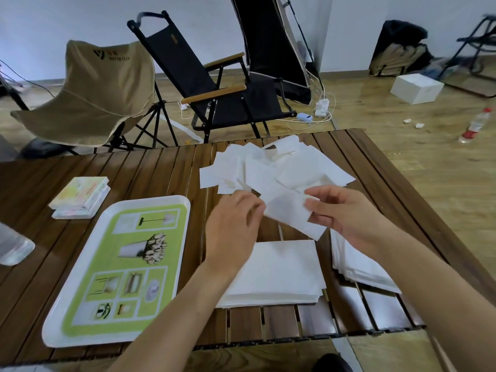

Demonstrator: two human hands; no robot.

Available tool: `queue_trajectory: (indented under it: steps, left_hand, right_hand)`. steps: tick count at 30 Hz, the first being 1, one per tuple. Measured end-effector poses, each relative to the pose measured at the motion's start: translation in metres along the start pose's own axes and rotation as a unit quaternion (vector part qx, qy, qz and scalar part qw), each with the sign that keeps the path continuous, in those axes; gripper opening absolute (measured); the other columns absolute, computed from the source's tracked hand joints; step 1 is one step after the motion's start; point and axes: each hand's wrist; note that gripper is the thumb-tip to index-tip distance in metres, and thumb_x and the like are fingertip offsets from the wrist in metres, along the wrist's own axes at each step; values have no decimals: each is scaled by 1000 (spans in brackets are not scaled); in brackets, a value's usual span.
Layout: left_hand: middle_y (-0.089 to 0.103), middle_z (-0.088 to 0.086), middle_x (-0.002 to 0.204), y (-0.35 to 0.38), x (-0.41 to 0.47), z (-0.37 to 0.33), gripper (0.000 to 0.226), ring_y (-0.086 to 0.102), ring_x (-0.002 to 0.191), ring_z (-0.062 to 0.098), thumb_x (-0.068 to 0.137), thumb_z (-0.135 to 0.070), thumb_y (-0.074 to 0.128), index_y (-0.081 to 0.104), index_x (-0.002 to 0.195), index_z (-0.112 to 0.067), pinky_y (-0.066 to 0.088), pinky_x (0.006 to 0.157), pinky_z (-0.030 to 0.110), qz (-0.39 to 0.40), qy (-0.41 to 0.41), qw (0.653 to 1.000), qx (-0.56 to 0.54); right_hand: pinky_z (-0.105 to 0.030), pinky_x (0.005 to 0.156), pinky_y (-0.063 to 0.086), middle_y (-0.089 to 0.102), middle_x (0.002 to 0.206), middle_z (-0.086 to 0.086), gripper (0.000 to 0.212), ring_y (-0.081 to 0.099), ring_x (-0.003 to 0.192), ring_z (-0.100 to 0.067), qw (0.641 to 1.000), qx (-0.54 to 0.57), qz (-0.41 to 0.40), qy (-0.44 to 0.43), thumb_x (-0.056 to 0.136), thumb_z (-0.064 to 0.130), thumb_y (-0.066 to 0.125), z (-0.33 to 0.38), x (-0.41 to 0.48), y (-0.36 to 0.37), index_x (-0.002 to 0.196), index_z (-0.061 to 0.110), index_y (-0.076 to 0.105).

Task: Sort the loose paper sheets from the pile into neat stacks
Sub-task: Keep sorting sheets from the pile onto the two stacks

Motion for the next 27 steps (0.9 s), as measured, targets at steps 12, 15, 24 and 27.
queue_trajectory:
  steps: [12, 15, 24, 27]
  left_hand:
    - [70, -3, 122, -9, -7, 3, 29, 63, 111, 14, 98, -15, 65, 65, 127, -18, 52, 97, 32, 37, 58, 997, -43]
    - [74, -2, 102, -23, -2, 4, 22, 64, 87, 16, 99, -11, 59, 69, 118, -16, 40, 76, 21, 2, 61, 998, -15]
    - [65, -16, 75, -50, 2, 7, 22, 62, 75, 6, 96, -52, 61, 59, 78, -39, 45, 62, 27, 212, -19, 976, -55]
    - [70, -10, 77, -52, 3, 27, 29, 65, 75, 8, 88, -54, 72, 67, 76, -28, 47, 65, 30, 289, -114, 946, -87]
  right_hand:
    - [-23, 70, 61, 77, 105, -7, 23, 74, 80, -16, 979, 163, 84, 93, 96, 7, 63, 17, -14, 7, 118, 9, 68]
    - [-28, 75, 56, 73, 103, 8, 34, 71, 85, -18, 996, 8, 89, 1, 96, 38, 61, 16, -22, 5, 121, 16, 69]
    - [-13, 54, 44, 75, 74, 15, 16, 62, 53, 0, 928, -349, 66, -114, 97, 35, 65, 10, -29, 19, 93, 22, 74]
    - [-22, 53, 42, 78, 74, 7, 43, 48, 50, -13, 907, -405, 114, 8, 101, 38, 58, 4, -27, 13, 85, 0, 67]
Point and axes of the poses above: each hand's wrist, its own x-axis towards the middle knuckle, its own y-axis out of the palm, z = x × y
